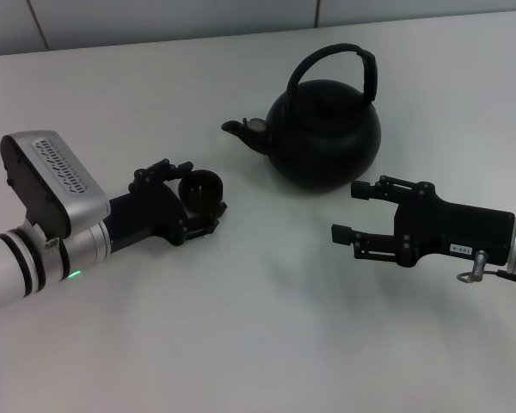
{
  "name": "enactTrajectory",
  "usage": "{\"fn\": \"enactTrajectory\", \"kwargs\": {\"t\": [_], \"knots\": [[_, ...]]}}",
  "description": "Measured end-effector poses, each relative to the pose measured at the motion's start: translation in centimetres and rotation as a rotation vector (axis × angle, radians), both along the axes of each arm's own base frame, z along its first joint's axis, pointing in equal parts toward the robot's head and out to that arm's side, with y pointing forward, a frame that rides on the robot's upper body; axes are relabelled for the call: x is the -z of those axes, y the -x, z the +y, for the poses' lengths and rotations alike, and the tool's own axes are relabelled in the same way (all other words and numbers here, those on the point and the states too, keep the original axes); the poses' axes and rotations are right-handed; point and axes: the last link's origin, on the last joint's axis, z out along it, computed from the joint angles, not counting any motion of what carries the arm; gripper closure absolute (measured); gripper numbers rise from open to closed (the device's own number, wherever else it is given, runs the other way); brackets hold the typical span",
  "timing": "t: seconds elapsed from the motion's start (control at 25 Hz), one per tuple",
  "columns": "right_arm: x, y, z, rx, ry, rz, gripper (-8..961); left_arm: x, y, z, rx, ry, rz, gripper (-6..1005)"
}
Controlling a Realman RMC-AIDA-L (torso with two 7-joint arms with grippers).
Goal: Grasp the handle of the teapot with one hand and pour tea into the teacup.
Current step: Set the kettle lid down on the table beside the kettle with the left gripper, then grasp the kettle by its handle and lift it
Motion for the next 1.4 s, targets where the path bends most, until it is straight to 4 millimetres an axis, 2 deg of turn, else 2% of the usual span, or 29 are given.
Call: {"fn": "enactTrajectory", "kwargs": {"t": [0.36, 0.48, 0.6, 0.64, 0.68, 0.8, 0.84, 0.88, 1.0, 1.04, 1.24, 1.4], "knots": [[0.0, 0.0, 0.0, 0.000, 0.000, -0.001, 170, -0.2, -0.1, 0.0, 0.001, -0.005, -0.024, 205], [0.0, -0.1, 0.0, 0.002, -0.001, -0.003, 170, -1.0, -0.2, -0.7, 0.029, -0.001, -0.084, 198], [0.0, -0.1, 0.1, 0.003, -0.002, -0.005, 170, -2.9, 0.4, -1.3, 0.047, -0.011, -0.161, 198], [-0.1, -0.1, 0.1, 0.004, -0.003, -0.005, 170, -4.6, 1.0, -1.8, 0.051, -0.021, -0.206, 198], [-0.1, -0.1, 0.1, 0.004, -0.003, -0.005, 170, -4.6, 1.0, -1.8, 0.051, -0.021, -0.206, 198], [-0.1, -0.1, 0.1, 0.006, -0.004, -0.002, 170, -8.2, 2.7, -3.3, 0.046, -0.042, -0.272, 198], [-0.2, -0.1, 0.1, 0.008, -0.007, 0.000, 170, -10.6, 3.7, -4.2, 0.040, -0.047, -0.288, 198], [-0.2, -0.1, 0.1, 0.008, -0.007, 0.000, 170, -10.6, 3.7, -4.2, 0.040, -0.047, -0.288, 198], [-0.1, 0.0, 0.1, 0.008, -0.008, 0.005, 170, -13.9, 5.6, -5.7, -0.002, -0.027, -0.299, 198], [-0.1, 0.0, 0.1, 0.008, -0.006, 0.008, 170, -15.5, 6.6, -6.8, -0.016, -0.013, -0.310, 198], [-0.1, 0.2, 0.2, 0.010, -0.011, 0.018, 170, -16.9, 7.7, -8.6, -0.018, 0.010, -0.312, 197], [-0.2, 0.3, 0.3, 0.012, -0.021, 0.031, 170, -16.9, 7.9, -9.0, -0.020, 0.036, -0.296, 197]]}}
